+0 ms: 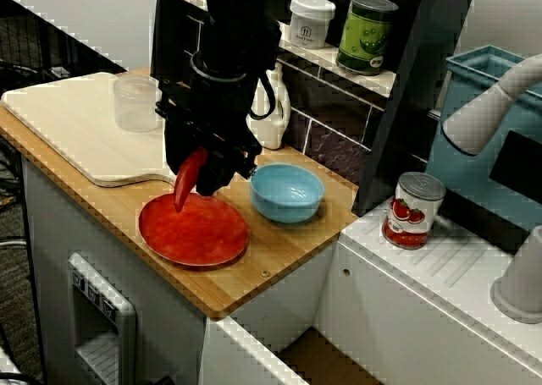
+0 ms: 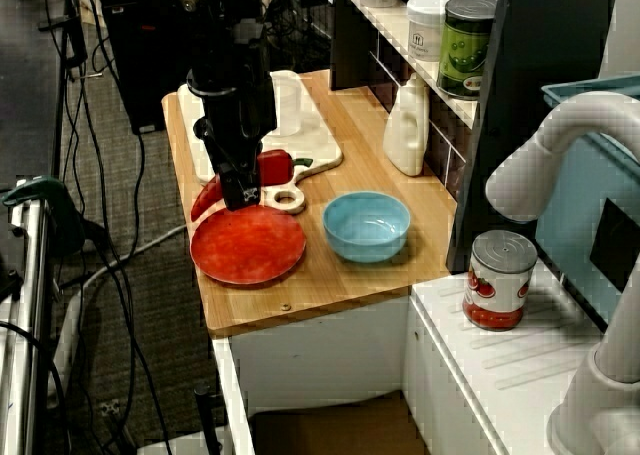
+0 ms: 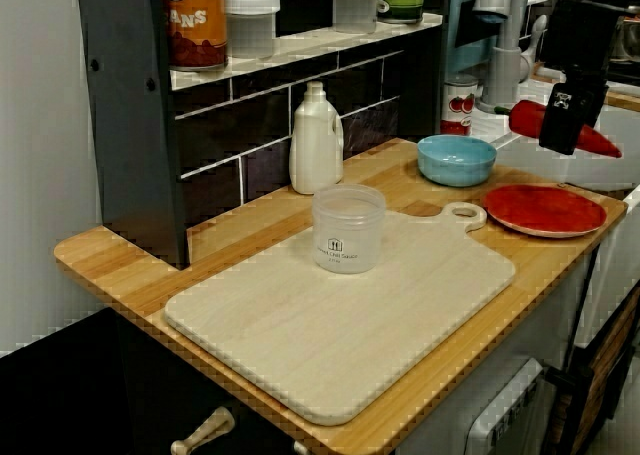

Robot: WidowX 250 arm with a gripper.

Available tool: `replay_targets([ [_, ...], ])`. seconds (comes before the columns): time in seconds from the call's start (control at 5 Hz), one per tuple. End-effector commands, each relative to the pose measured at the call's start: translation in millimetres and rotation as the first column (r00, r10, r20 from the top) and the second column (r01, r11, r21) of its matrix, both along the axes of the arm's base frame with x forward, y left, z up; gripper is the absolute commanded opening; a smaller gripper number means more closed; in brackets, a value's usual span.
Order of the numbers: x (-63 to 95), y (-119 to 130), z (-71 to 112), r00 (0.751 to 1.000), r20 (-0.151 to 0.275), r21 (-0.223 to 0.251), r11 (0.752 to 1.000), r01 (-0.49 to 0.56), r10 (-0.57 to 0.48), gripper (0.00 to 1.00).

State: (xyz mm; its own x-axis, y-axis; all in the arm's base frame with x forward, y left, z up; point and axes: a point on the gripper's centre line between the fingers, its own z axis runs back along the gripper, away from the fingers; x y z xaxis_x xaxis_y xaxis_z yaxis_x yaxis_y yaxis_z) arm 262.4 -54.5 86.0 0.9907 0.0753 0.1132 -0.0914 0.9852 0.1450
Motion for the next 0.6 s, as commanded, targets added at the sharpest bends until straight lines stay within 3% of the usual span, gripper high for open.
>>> replay_targets([
  [0.0,-0.1,11.4,10.1,0.999,0.044,-0.008,1.000,0.009,-0.009,0.00],
  [0.4,0.8,13.9,9.9,0.999,0.036,-0.004,1.000,0.000,0.000,0.00],
])
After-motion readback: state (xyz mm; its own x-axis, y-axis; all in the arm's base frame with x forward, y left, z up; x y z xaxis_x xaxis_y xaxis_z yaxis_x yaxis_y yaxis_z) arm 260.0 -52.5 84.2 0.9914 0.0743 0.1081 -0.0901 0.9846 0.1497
